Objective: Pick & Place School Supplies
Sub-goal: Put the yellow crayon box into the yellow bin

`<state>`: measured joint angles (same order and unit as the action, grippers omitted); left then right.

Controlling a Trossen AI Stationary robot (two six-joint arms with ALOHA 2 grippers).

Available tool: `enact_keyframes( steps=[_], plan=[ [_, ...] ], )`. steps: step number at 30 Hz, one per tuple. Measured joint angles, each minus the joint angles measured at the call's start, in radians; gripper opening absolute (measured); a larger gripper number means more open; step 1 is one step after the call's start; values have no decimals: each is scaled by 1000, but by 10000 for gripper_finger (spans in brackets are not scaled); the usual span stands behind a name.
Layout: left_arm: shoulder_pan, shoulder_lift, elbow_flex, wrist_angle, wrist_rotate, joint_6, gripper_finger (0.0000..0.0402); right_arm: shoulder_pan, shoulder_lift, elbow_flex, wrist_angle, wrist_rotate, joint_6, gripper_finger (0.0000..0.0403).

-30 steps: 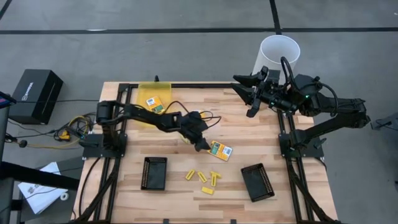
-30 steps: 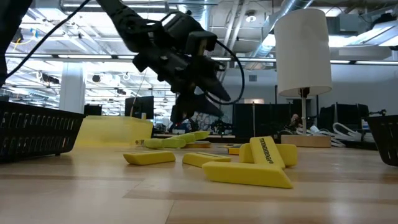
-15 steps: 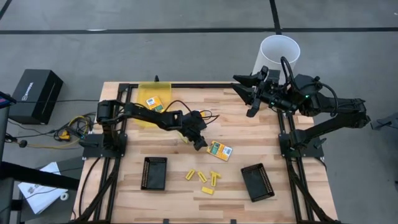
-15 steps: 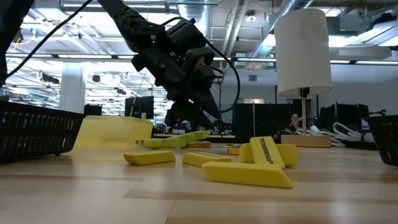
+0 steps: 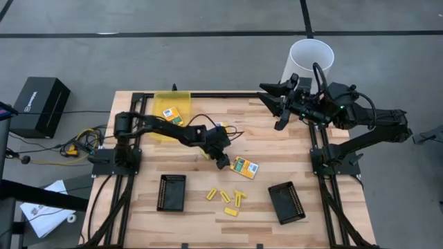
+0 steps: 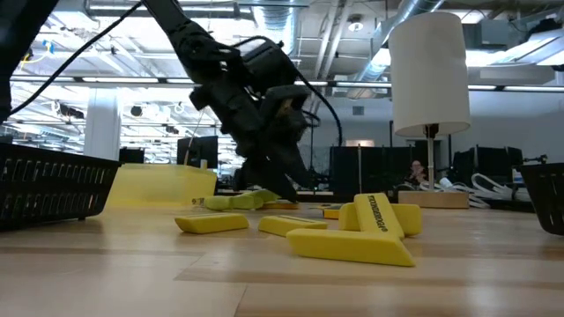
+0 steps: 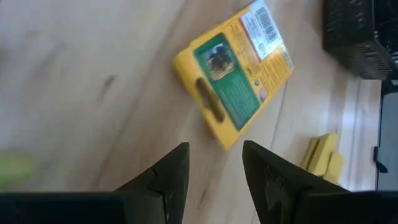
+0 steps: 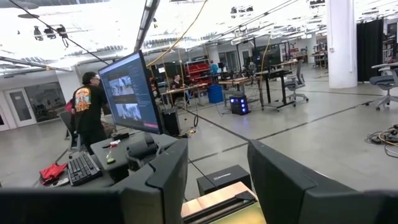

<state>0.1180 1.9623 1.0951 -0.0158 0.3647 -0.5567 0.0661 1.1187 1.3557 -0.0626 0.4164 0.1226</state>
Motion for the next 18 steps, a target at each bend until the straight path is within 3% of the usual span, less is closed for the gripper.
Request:
enact_keyframes(
  steps=[8,18],
  plan=[
    [-15,101,116,-5,2,0,146,0,0,0,0,0,0,159],
    [5,113,129,1,-1,4,146,0,0,0,-4,0,0,159]
  ],
)
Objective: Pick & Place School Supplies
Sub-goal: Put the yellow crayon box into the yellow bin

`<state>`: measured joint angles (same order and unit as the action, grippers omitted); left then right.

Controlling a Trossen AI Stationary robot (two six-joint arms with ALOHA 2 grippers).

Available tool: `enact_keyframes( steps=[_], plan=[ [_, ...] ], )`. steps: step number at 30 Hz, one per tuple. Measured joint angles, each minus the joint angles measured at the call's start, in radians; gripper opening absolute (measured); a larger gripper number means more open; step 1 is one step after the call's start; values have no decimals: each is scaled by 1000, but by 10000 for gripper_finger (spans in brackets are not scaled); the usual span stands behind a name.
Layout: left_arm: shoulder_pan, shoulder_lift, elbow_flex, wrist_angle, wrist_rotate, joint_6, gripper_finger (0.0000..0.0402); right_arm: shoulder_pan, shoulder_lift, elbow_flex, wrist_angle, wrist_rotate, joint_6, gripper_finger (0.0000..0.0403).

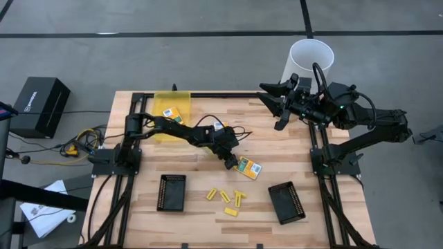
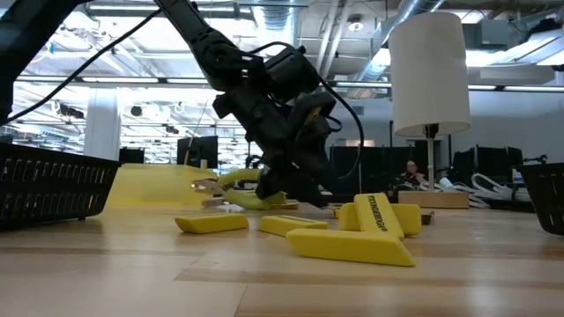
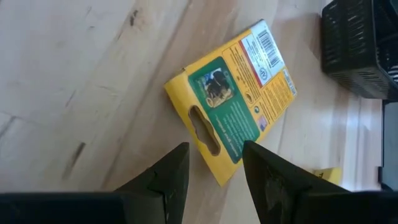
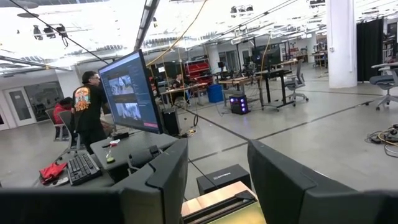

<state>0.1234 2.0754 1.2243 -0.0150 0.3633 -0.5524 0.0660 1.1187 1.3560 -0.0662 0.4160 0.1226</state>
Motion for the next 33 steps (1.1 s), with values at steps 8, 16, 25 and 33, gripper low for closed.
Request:
enact_keyframes(
  steps=[8,16,25,33],
  plan=[
    [42,-16,6,-24,8,-7,146,0,-1,0,-1,-3,-1,159],
    [39,-31,110,-14,8,-1,146,0,-1,0,0,-26,-26,159],
    [54,-31,142,-54,-21,71,143,-1,-1,0,0,-26,-26,159],
    [72,-17,142,-158,-26,187,143,-1,-1,0,0,-26,-26,159]
  ],
)
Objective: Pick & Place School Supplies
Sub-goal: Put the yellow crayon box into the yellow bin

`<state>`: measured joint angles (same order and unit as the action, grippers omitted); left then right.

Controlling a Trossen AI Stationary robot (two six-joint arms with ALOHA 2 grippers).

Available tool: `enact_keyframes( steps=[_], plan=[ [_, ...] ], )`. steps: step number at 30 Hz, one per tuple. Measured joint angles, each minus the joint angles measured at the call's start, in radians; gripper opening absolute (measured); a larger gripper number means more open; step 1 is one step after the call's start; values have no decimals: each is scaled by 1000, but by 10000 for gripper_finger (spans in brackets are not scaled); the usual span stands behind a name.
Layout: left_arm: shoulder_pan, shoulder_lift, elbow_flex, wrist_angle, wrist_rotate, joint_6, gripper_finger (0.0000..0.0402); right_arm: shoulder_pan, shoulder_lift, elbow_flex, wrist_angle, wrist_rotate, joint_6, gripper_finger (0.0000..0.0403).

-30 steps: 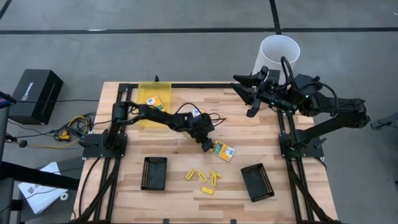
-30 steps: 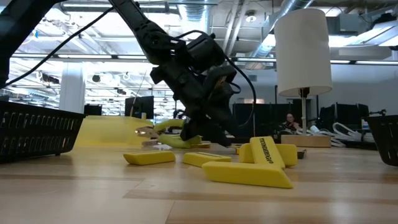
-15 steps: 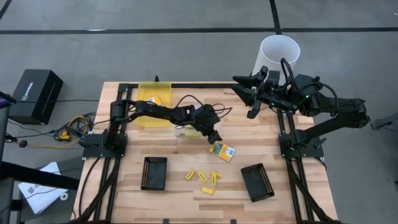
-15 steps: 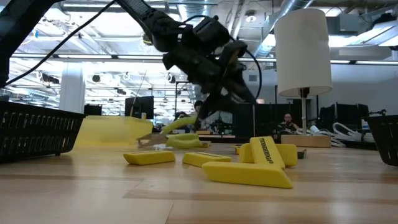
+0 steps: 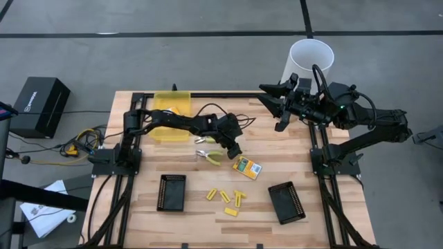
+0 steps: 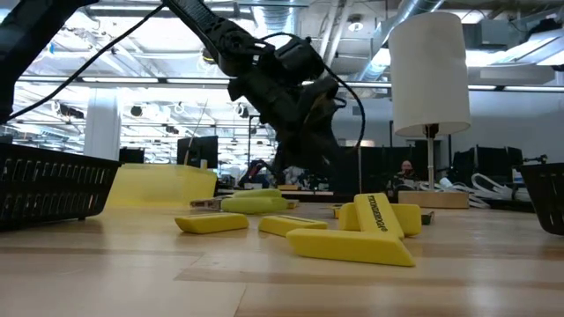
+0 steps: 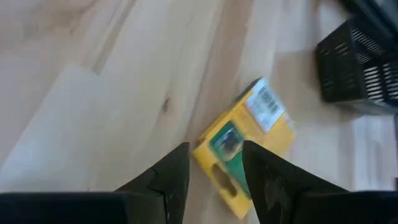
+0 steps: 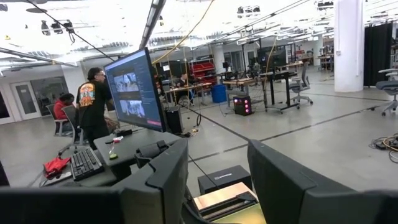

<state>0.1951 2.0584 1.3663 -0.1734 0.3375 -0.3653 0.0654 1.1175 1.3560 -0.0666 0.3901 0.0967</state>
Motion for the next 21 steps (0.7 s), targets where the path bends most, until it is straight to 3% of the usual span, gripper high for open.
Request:
enact_keyframes(
  steps=[6,16,21],
  plan=[
    [-9,21,-2,-78,0,52,143,0,0,0,4,0,0,159],
    [-40,66,4,-72,2,70,143,0,0,0,29,0,8,159],
    [-41,103,23,-72,61,26,143,1,0,0,47,0,8,159]
  ],
)
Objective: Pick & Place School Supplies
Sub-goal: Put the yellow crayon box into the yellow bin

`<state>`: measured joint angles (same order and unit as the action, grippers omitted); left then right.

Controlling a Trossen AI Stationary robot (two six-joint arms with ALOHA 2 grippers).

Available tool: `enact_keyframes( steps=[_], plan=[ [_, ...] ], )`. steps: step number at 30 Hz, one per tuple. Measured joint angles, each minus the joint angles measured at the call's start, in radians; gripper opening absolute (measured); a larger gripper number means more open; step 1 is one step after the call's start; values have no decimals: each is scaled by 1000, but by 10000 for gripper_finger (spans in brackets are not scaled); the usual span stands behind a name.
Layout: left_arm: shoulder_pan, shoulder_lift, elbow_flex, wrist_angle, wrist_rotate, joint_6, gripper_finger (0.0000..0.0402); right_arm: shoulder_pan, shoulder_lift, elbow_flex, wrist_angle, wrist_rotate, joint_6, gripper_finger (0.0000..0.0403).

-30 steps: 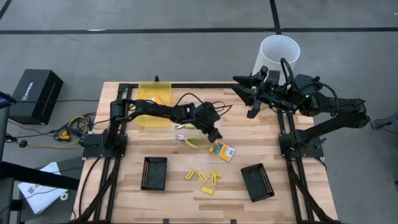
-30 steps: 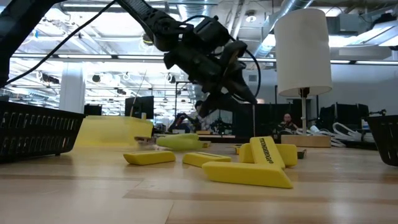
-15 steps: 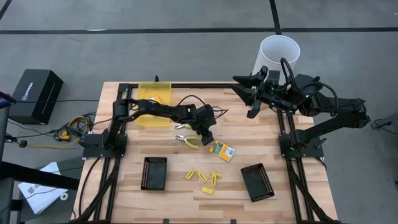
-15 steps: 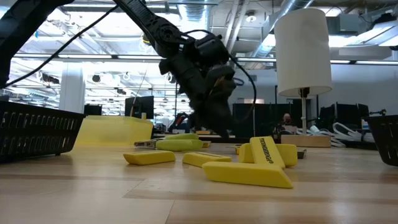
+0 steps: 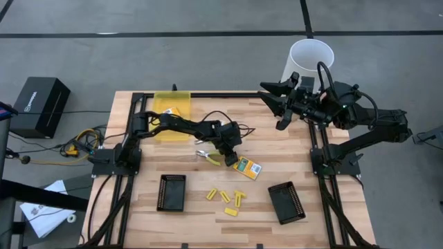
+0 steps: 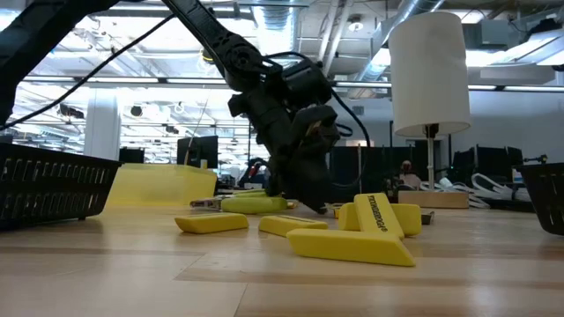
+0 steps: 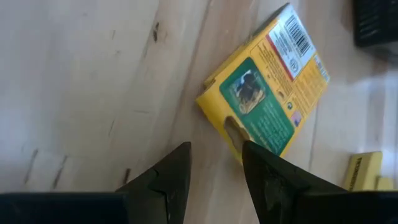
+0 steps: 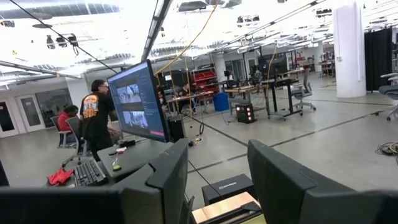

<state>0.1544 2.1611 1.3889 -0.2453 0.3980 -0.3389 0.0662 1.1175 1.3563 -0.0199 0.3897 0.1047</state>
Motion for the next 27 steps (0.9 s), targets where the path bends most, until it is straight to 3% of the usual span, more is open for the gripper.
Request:
enact_keyframes(
  steps=[15,18,22,27],
  plan=[
    [-24,54,72,1,11,-17,136,0,0,0,-1,-3,-8,159],
    [-31,80,81,12,24,-36,102,0,0,0,-1,-3,-8,159],
    [-39,100,99,24,53,-44,21,0,0,0,-2,-3,-8,159],
    [-32,100,97,97,90,-62,4,-2,0,0,-2,-3,-11,159]
  ],
)
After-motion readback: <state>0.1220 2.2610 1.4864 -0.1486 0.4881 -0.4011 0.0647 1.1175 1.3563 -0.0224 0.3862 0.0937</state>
